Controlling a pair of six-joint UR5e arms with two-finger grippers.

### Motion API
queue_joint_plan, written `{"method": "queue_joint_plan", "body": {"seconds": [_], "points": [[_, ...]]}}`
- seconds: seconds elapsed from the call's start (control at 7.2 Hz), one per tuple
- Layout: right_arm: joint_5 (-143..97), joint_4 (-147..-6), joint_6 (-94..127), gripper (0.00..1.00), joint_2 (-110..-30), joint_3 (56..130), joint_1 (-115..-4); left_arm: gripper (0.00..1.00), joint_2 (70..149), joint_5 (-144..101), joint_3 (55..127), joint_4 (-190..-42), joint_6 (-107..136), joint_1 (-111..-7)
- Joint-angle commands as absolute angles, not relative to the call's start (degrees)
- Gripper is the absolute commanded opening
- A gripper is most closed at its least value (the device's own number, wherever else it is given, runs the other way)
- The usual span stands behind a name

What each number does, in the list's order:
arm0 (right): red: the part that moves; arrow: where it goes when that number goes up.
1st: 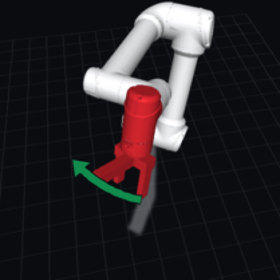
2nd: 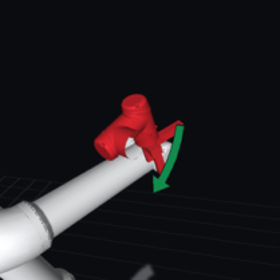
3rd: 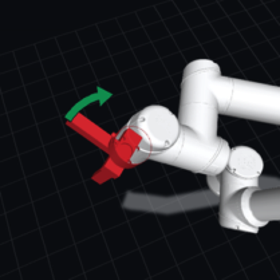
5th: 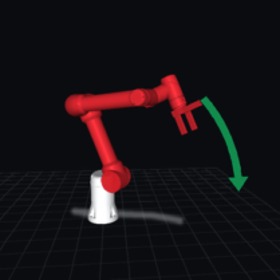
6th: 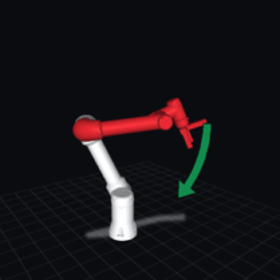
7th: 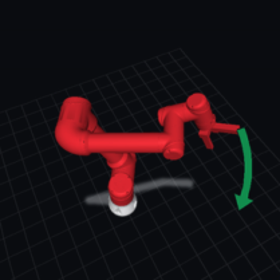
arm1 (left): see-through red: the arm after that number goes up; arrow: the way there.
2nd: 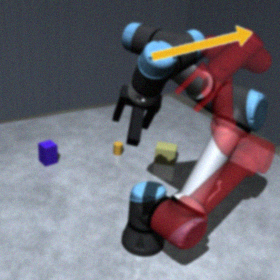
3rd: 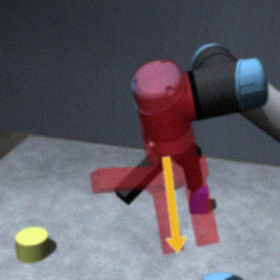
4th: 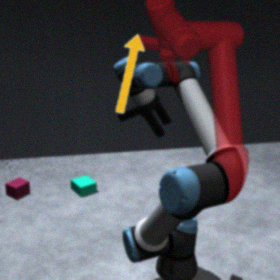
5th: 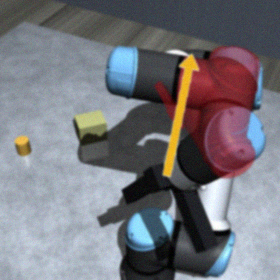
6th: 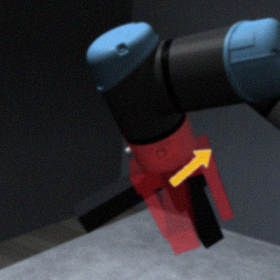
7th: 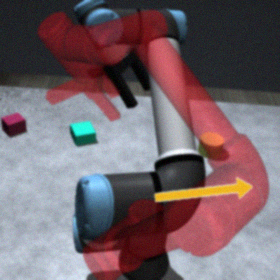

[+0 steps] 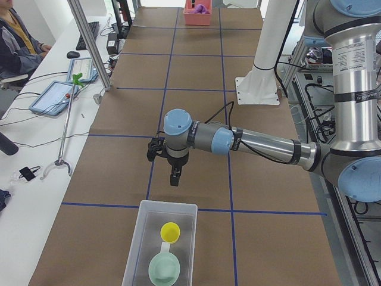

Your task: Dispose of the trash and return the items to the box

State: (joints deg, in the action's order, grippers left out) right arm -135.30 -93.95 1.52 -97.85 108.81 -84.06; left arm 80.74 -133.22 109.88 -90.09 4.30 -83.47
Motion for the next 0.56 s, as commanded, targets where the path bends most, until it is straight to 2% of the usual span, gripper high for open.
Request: {"method": "queue_joint_plan", "body": {"seconds": [0.0,0.42], "points": [[-135.2,-94.0,1.5,1.00,-97.9,108.8,-84.0,0.98,78.8,-133.4,110.7,-89.6,1.9,-84.7],[-135.2,-94.0,1.5,1.00,-97.9,108.8,-84.0,0.98,78.9,-133.7,110.2,-89.6,2.5,-84.7]]}}
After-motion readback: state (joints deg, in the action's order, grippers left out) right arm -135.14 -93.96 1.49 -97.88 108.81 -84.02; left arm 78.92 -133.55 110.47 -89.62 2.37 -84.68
